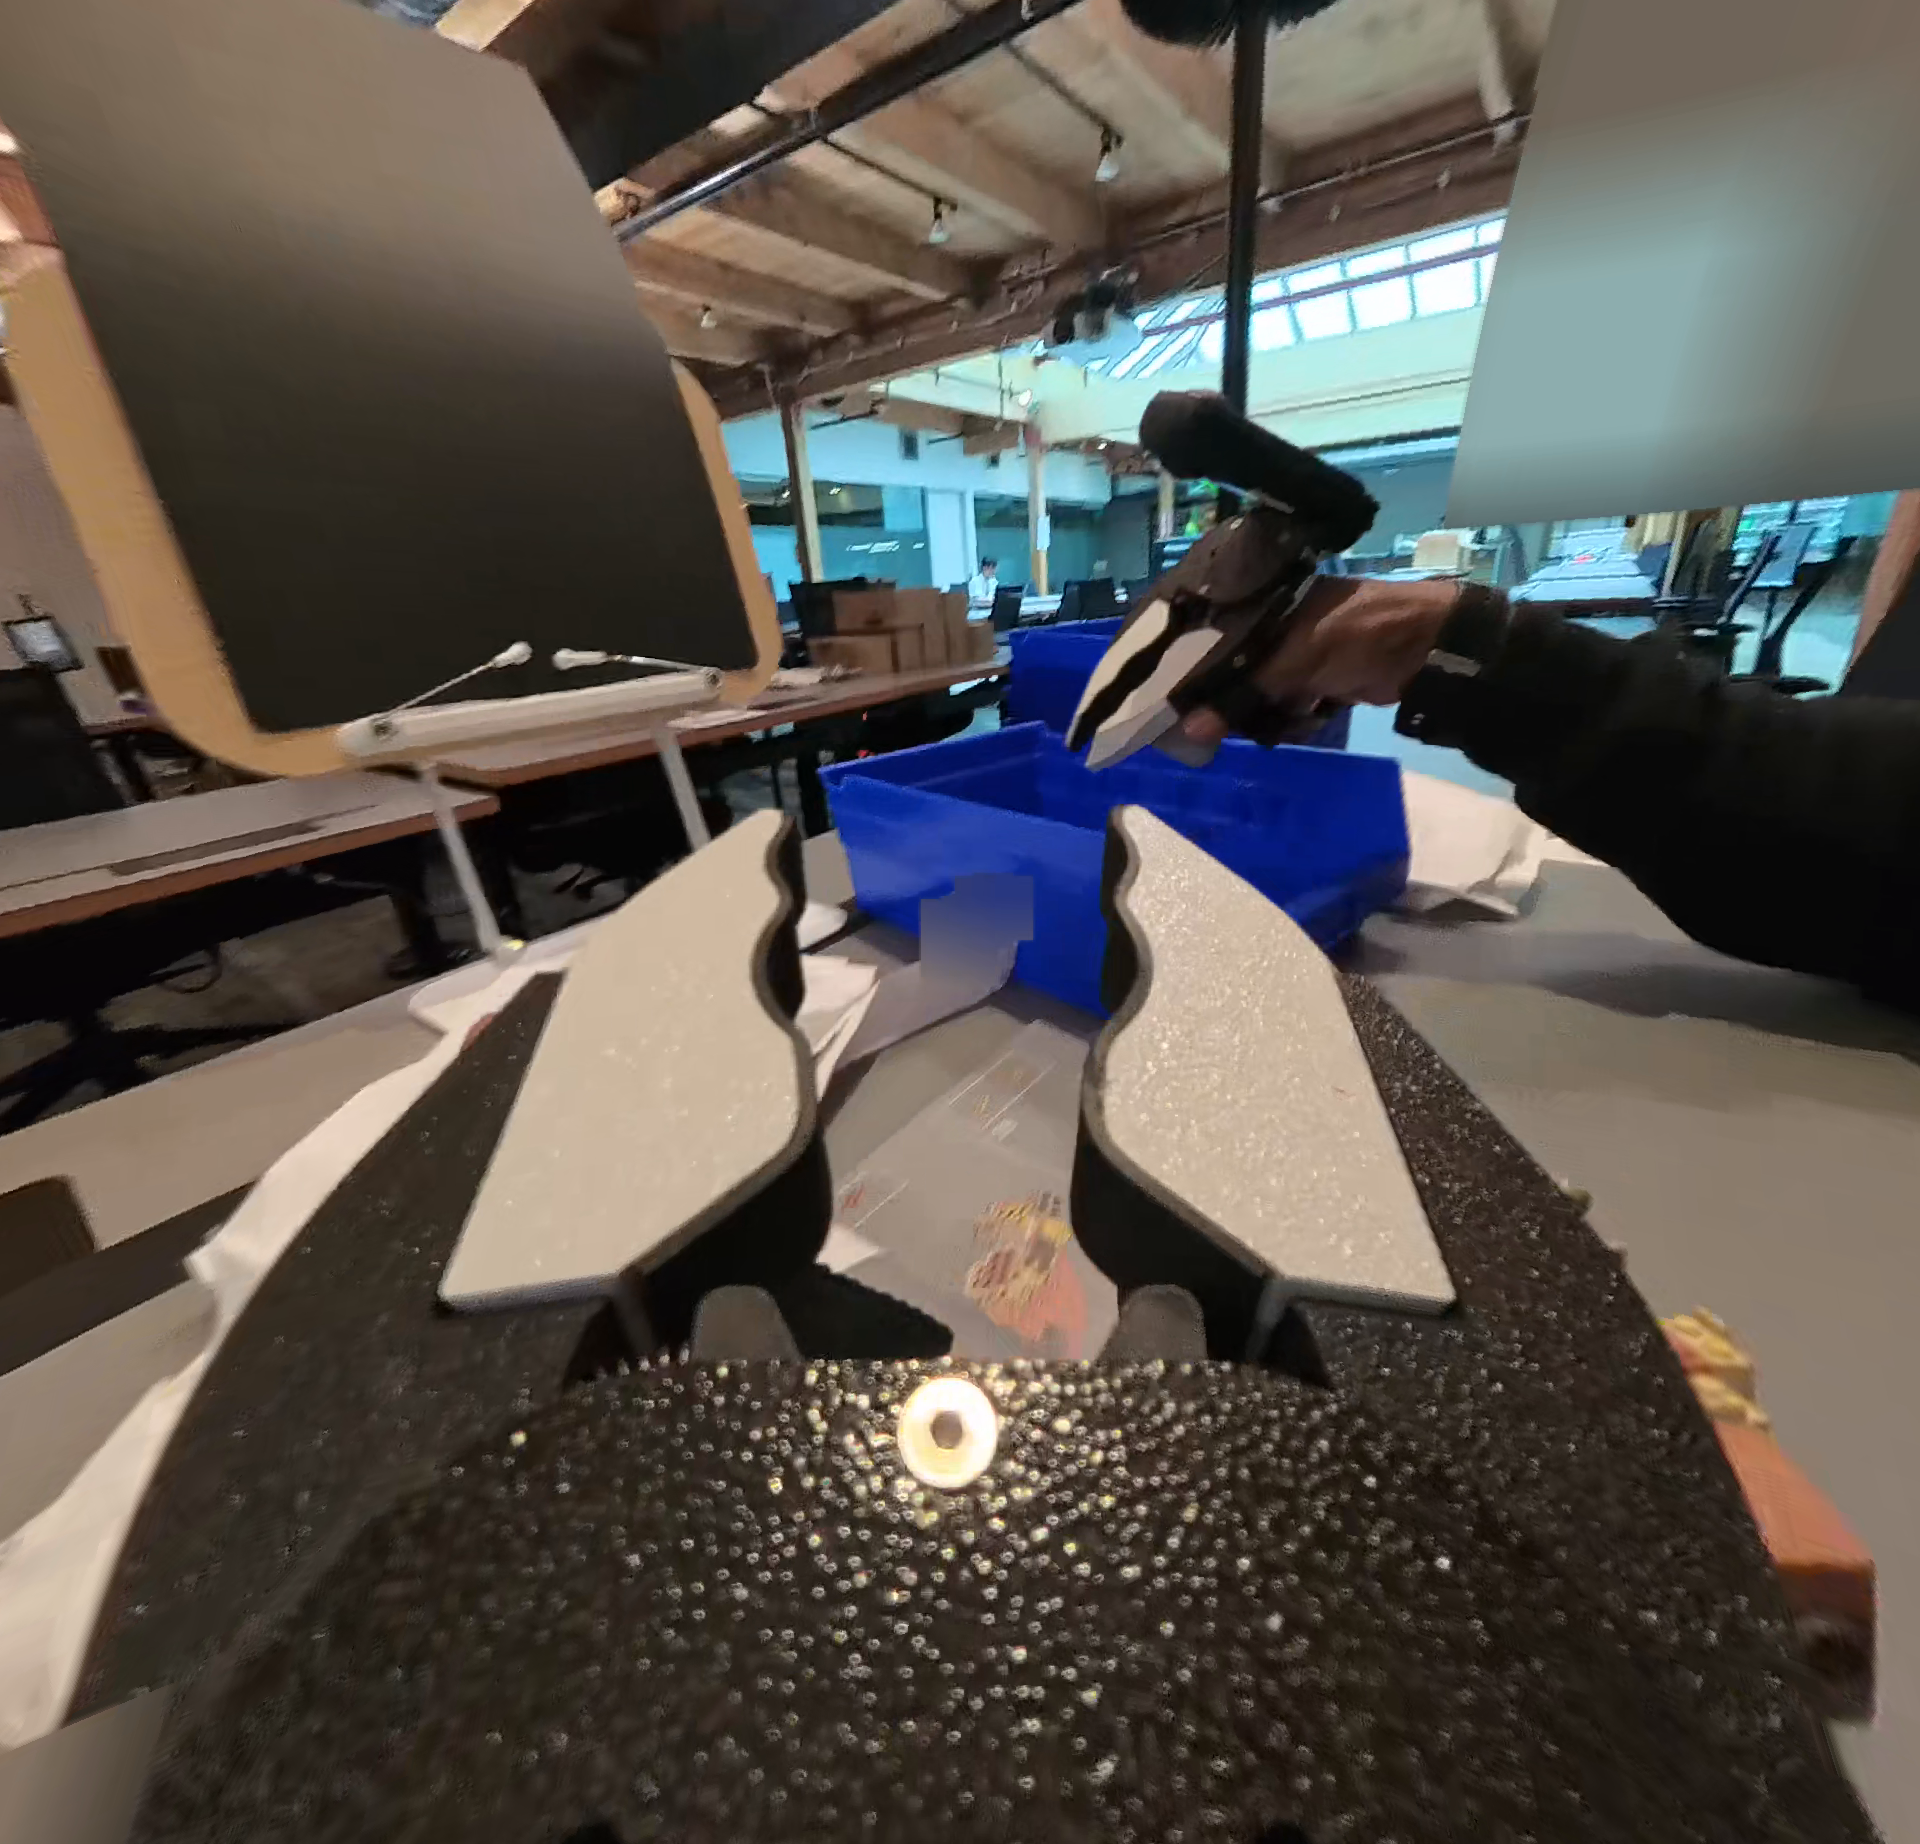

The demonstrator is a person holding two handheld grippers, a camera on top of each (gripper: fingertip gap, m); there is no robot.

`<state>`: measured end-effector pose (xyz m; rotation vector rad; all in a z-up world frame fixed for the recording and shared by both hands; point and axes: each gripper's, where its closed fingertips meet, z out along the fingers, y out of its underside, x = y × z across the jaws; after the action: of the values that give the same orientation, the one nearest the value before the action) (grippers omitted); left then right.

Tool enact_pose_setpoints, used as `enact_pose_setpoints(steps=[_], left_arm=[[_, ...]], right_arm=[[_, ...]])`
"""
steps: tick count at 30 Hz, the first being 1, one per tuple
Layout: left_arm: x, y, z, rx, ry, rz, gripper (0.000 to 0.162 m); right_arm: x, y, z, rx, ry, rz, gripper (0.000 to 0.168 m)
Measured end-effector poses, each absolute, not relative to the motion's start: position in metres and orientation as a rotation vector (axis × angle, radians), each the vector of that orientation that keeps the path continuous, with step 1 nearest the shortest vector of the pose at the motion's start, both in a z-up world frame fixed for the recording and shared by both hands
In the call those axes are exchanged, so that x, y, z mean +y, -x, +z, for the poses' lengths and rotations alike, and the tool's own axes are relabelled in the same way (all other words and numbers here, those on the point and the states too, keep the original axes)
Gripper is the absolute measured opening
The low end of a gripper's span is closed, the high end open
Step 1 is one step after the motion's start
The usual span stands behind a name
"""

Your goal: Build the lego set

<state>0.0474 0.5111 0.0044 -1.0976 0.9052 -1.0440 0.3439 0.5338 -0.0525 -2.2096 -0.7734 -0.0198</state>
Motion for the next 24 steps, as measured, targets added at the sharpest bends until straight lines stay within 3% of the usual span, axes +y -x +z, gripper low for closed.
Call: enact_pose_setpoints(steps=[24], left_arm=[[0.528, -0.039, -0.013, 0.907, 1.188, -0.973, 0.049]], right_arm=[[0.534, -0.344, -0.063, -0.789, 2.248, -0.010, 0.019]])
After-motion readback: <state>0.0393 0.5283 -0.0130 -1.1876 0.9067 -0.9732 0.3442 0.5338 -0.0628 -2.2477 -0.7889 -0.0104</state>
